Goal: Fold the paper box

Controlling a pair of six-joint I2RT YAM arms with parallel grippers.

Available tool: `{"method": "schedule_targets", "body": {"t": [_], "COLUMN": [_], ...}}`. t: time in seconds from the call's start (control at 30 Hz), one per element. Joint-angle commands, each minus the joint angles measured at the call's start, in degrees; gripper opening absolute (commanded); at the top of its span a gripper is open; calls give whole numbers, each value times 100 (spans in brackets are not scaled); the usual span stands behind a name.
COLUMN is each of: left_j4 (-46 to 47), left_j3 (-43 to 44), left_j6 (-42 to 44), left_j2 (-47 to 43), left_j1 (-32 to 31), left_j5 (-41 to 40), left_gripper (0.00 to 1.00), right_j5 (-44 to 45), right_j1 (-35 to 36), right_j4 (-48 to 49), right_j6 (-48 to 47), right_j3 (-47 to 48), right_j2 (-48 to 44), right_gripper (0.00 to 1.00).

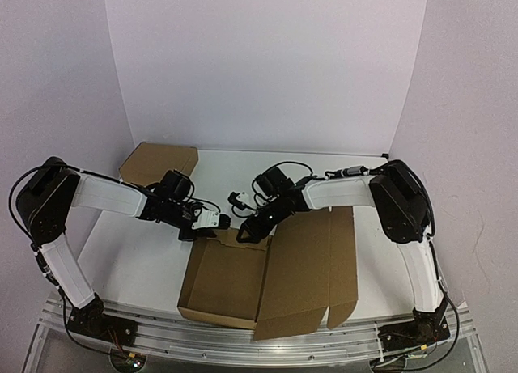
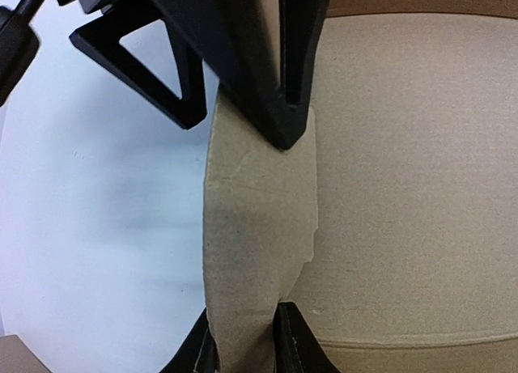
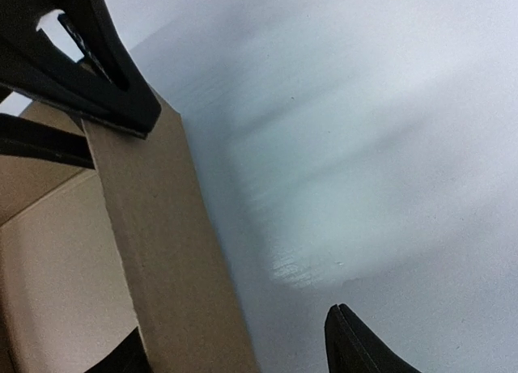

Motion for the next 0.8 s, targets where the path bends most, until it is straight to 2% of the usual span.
{"method": "schedule_targets", "body": {"t": [0.0,0.1,0.2,0.3,0.4,0.47,0.53,0.6,0.7,0.77], "left_j4": [-538,-536,-410,-565,-1021,-1300,-1434,-1578,-1936,-2219], "left_j3": [-141,-69,-164,39,447,694,877,1028,1094,1005], "left_j6": [-255,-261,-260,-650,-1370,-1954,-2846,-4120,-5644,-6346], "left_j2": [-64,-15,-65,-150,-359,-607,-816,-967,-1094,-1140], "left_j1": [-214,-215,-223,-217,-54,220,464,671,913,989], "left_j5": [787,767,916,1093,1517,1953,2223,2128,1505,913], "left_gripper": [24,26,32,48,67,76,80,78,59,47], "right_j5": [-122,-102,-5,198,547,736,905,966,1037,1140], "right_j1": [153,195,274,312,317,313,314,317,320,322], "right_j4": [296,295,242,130,110,102,100,100,85,70], "right_j6": [172,179,22,-81,-237,-337,-404,-484,-605,-706], "right_j3": [332,396,494,444,173,41,-89,-170,-227,-289], "right_j2": [109,288,433,533,486,431,334,214,104,55], "right_gripper": [63,59,44,28,15,11,8,6,5,5]}}
